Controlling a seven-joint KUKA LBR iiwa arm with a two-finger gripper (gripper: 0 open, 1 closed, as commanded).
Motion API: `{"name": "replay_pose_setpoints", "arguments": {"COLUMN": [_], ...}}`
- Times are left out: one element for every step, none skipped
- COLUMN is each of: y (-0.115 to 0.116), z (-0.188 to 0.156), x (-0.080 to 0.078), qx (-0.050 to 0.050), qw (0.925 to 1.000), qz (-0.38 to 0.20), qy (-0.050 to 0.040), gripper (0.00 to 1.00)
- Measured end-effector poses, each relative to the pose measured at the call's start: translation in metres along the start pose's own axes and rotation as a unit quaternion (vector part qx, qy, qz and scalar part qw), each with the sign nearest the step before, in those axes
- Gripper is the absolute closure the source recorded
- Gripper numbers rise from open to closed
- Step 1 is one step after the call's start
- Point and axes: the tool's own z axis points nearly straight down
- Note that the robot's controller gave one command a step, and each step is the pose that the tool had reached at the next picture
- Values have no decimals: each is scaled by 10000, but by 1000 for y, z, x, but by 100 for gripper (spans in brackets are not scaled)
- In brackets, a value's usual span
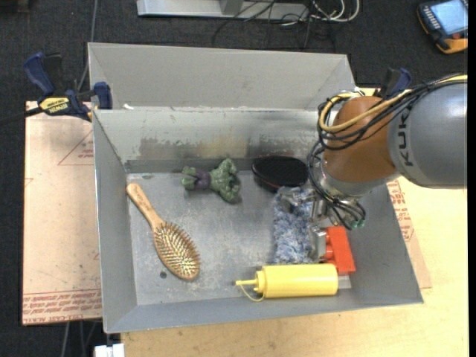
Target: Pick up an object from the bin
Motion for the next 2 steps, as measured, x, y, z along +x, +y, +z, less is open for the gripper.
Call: {"name": "replay_pose_setpoints", "arguments": {"y": [-30,-50], "z": [-30,-23], "x": [97,55], "qx": [4,-1], "qw": [9998,9998], "qz": [-216,-186], "qy": [8,10], "gripper": [0,0]}}
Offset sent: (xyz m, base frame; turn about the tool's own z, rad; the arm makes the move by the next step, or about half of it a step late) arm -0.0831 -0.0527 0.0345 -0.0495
